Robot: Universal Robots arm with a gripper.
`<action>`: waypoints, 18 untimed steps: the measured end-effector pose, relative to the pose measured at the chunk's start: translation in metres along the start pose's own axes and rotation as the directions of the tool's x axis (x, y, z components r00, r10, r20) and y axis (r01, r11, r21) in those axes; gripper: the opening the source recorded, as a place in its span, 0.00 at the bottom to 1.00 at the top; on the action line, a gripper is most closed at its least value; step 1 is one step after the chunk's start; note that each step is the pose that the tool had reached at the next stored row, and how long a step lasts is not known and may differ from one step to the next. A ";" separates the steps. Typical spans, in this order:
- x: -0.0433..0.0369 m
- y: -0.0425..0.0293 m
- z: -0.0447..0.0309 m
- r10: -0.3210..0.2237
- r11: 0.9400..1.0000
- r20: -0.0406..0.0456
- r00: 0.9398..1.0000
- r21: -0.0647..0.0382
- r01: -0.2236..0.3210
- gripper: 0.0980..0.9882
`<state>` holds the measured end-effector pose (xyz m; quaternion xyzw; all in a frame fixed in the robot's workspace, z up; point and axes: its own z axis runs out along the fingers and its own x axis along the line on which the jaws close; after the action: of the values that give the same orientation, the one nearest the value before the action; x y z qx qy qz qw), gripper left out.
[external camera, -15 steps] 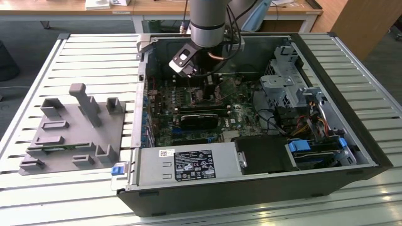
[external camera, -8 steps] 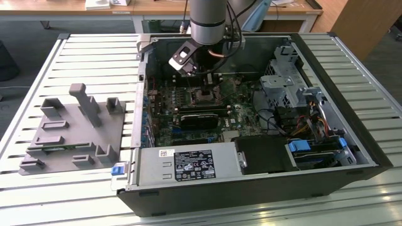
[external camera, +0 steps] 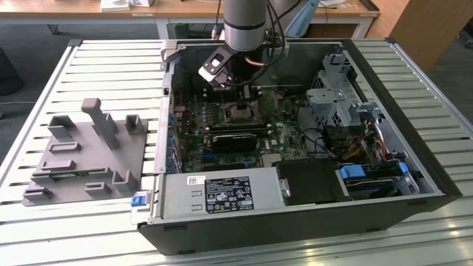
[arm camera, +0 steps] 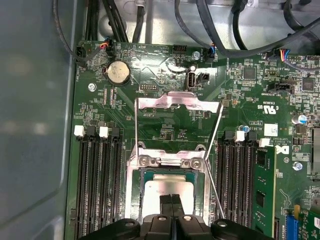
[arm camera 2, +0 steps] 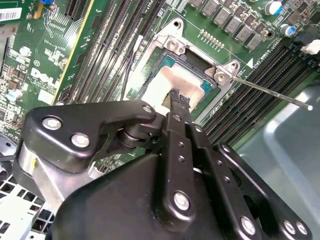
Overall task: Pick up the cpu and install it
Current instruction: 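Place the cpu into insertion slot, then close the cpu cover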
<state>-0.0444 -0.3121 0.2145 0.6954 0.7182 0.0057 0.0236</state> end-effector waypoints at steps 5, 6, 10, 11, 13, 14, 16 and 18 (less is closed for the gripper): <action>0.0000 0.0001 -0.0022 0.000 1.000 0.000 1.000 0.000 0.000 0.01; -0.0001 0.0001 -0.0026 0.000 1.000 0.000 1.000 0.000 0.000 0.01; 0.0000 0.0002 -0.0040 0.000 1.000 0.000 1.000 0.000 0.000 0.01; -0.0001 0.0002 -0.0044 0.000 1.000 0.000 1.000 0.000 0.000 0.01; -0.0002 0.0002 -0.0060 0.000 1.000 0.000 1.000 0.000 0.000 0.01; -0.0002 0.0003 -0.0070 0.000 1.000 0.000 1.000 0.000 0.000 0.01; -0.0002 0.0004 -0.0093 0.000 1.000 0.000 1.000 0.000 0.000 0.01; -0.0003 0.0005 -0.0112 0.000 1.000 0.000 1.000 0.000 0.000 0.01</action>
<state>-0.0444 -0.3121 0.2257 0.6954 0.7182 0.0057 0.0236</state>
